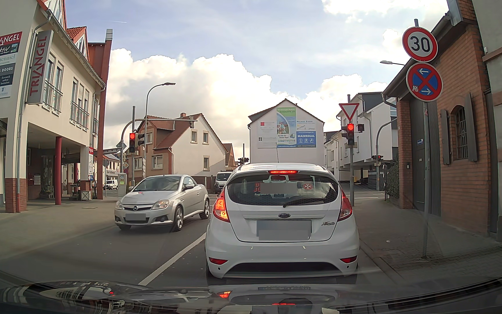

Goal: Follow the waypoints while adhering to traffic rules and regulations

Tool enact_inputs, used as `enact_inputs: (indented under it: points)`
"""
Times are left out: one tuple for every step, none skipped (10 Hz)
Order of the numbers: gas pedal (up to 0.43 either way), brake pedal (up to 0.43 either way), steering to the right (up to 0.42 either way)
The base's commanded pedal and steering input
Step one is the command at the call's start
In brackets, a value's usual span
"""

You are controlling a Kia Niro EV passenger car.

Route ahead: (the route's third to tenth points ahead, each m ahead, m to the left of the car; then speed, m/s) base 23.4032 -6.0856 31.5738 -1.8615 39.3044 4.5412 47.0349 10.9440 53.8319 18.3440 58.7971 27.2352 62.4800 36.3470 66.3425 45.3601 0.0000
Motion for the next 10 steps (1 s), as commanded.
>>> enact_inputs:
  points:
    - [0.000,0.274,0.009]
    - [0.000,0.274,0.010]
    - [0.000,0.274,0.009]
    - [0.000,0.274,0.009]
    - [0.000,0.274,0.009]
    - [0.000,0.274,0.009]
    - [0.000,0.274,0.009]
    - [0.000,0.274,0.009]
    - [0.000,0.274,0.009]
    - [0.000,0.280,0.009]
